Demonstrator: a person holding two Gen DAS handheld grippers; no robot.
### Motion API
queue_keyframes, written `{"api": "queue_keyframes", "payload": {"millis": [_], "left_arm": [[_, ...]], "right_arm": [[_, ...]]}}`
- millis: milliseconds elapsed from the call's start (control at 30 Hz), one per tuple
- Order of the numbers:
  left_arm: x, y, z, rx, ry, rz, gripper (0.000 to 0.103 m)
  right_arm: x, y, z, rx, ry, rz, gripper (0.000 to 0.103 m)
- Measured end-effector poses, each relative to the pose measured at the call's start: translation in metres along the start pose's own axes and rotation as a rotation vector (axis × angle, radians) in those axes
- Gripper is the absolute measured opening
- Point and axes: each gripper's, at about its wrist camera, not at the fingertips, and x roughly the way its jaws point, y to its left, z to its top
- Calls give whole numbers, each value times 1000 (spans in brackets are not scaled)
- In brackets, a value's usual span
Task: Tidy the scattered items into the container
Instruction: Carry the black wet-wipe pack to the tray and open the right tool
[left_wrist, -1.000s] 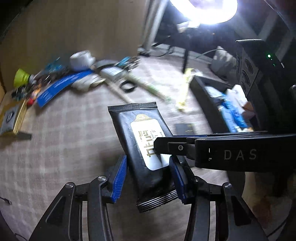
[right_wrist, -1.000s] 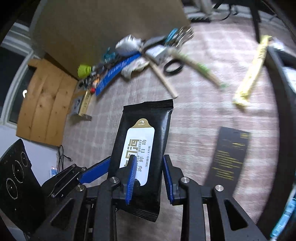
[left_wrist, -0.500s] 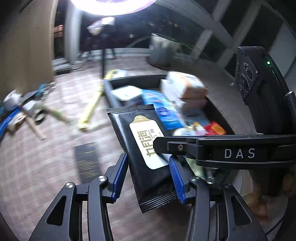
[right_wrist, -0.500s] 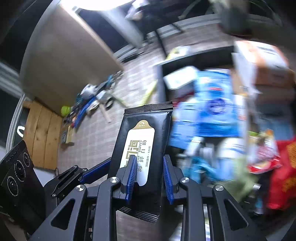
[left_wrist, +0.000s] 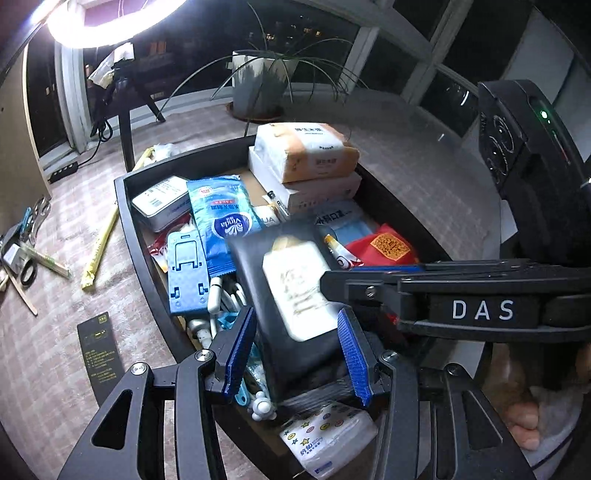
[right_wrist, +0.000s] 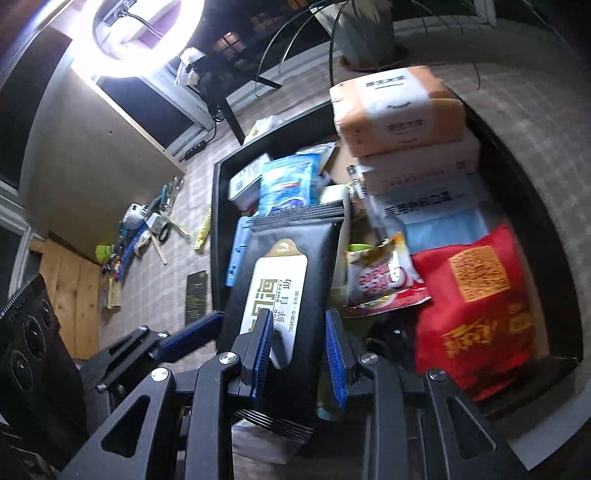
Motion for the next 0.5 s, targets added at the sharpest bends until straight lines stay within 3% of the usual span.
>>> {"api": "queue_keyframes", "payload": {"millis": [133,333,500], "left_arm": [[-9,10,0,-3,-17,20,50],[-29,45,-7,-37,-36,61,50],[-49,97,-18,-114,-44,130,50]], "right_arm": [[-10,-2,0,5,-44,-45,40],[-16,16,5,-27,-59,-35,40],[-5,50,13,-97,-44,-19,40]]}}
